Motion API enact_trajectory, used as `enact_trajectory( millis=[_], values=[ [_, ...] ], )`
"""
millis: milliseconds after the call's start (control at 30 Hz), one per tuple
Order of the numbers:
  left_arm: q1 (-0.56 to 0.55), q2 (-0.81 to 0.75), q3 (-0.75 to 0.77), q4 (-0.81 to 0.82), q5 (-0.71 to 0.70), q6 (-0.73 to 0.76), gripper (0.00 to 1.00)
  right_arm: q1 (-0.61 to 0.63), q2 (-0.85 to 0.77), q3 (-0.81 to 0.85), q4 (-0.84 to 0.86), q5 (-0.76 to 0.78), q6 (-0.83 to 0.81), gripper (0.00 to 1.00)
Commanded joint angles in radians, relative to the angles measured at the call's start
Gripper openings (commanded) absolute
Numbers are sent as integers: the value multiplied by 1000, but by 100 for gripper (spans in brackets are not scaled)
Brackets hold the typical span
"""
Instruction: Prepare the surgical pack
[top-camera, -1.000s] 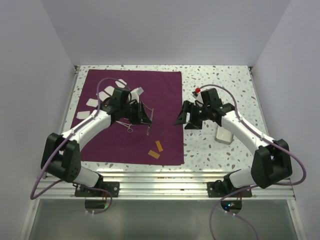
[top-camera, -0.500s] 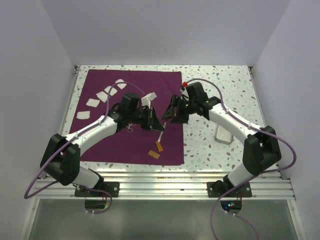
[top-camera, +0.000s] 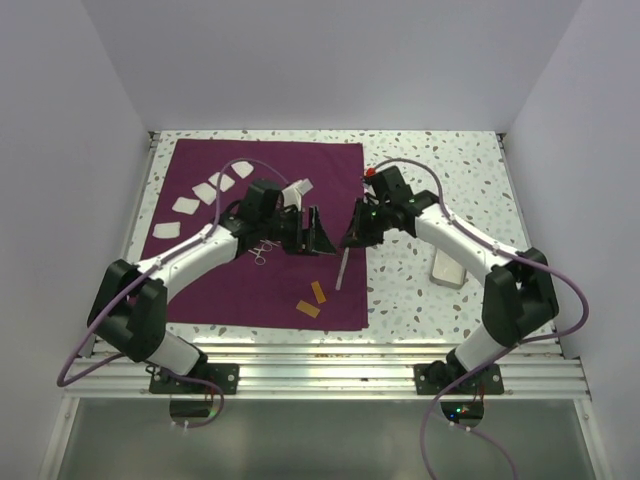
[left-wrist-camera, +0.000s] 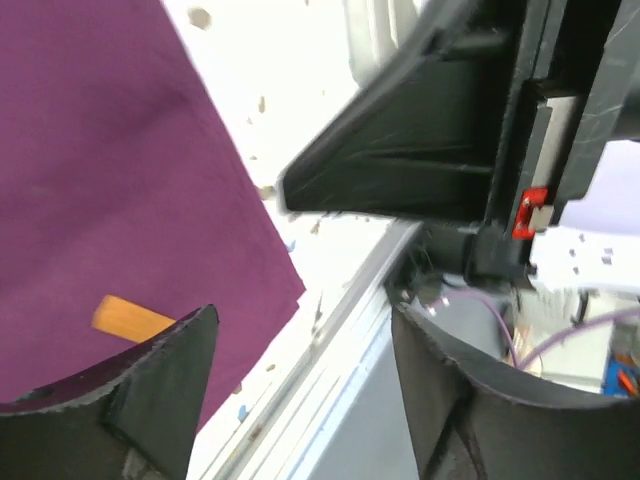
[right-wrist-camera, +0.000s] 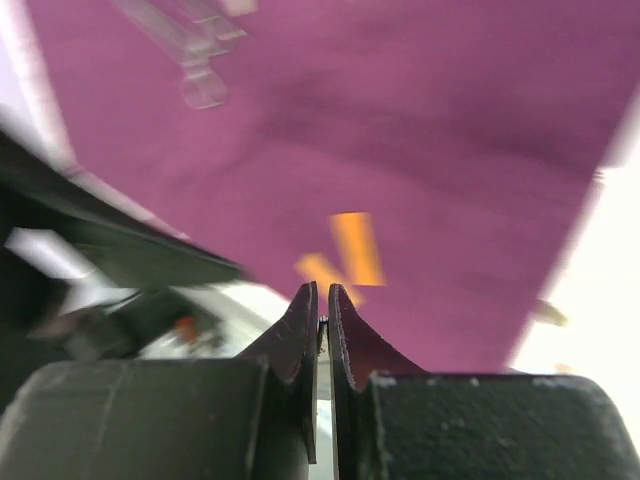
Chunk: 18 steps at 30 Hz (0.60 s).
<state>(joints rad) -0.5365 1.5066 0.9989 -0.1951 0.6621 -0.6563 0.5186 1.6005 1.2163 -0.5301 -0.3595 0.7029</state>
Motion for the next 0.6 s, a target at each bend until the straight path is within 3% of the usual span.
enact_trajectory(
  millis=[0, 100, 300, 567],
  values=[
    [67, -6, 37, -93, -99, 50, 77, -90, 22, 103, -209, 209, -169, 0],
    [153, 0, 44, -254, -235, 108, 76, -207, 21, 97, -290, 351, -219, 0],
    [302, -25, 7, -348, -427, 162, 69, -366, 27, 101, -373, 634, -319, 0],
    [368, 23, 38, -380, -602, 164, 71, -449, 134, 152, -294, 755, -421, 0]
  ],
)
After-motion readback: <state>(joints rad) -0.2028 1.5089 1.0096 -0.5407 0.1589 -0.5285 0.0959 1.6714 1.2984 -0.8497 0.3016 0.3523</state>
